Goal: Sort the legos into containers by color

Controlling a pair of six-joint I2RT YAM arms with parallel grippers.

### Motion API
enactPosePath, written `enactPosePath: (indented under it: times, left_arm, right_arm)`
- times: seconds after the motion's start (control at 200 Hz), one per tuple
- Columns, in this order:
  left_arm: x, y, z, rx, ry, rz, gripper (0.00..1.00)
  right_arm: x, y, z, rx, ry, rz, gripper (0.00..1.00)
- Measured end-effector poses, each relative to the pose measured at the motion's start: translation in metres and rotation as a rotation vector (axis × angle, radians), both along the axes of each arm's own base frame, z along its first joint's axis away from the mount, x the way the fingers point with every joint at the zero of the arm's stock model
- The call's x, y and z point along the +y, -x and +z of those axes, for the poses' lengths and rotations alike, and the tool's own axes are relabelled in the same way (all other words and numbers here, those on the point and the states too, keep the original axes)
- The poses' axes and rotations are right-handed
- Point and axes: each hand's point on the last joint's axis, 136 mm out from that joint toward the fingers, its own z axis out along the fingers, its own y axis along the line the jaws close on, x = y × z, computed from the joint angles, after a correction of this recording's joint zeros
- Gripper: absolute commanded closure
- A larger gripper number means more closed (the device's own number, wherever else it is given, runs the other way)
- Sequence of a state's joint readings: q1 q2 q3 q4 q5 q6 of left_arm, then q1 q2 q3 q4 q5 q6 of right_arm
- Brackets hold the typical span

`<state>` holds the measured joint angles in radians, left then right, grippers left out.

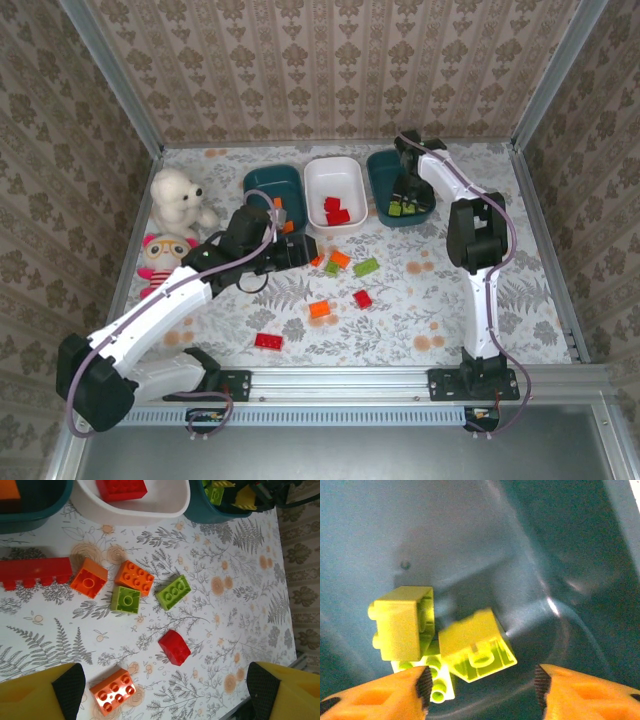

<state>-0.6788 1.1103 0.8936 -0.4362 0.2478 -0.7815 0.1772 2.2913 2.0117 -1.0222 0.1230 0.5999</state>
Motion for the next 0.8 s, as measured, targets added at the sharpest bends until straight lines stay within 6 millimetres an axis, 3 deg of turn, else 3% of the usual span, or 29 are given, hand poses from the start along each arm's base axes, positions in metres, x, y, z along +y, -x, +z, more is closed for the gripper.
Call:
enactPosePath:
  times: [0.085,0.18,0.305,0.39,0.45,0.485,0.57,0.665,0.8]
  left_arm:
    - [0.003,0.001,0.005,-0.007,-0.001,0.005,0.12]
    - [0.003,0.001,0.015,-0.023,-0.002,-0.004,0.12]
    - [0.003,0.001,0.025,-0.047,-0.012,-0.024,0.13]
    - [0.004,0.005,0.025,-0.052,-0.042,-0.055,0.13]
    - [0.002,0.009,0.023,-0.052,-0.07,-0.086,0.14]
    - [0.001,0.013,0.02,-0.049,-0.087,-0.11,0.14]
    - [-0.002,0.024,0.012,-0.036,-0.123,-0.16,0.15]
    - [-0.009,0.038,0.003,-0.022,-0.159,-0.225,0.15]
    - [-0.027,0.055,-0.019,0.018,-0.216,-0.311,0.16]
  right_arm:
    - [0.002,-0.005,0.009,-0.024,-0.007,0.004,0.35]
    - [0.004,-0.011,0.033,-0.077,-0.016,0.01,0.35]
    - [0.01,-0.011,0.084,-0.185,-0.032,0.037,0.35]
    - [0.022,-0.002,0.135,-0.299,-0.05,0.08,0.35]
    - [0.033,0.013,0.165,-0.375,-0.067,0.12,0.35]
    - [0.044,0.032,0.185,-0.421,-0.085,0.157,0.34]
    - [0.063,0.073,0.21,-0.501,-0.127,0.238,0.33]
    - [0.081,0.124,0.212,-0.539,-0.177,0.33,0.33]
    - [0.083,0.185,0.195,-0.536,-0.229,0.384,0.29]
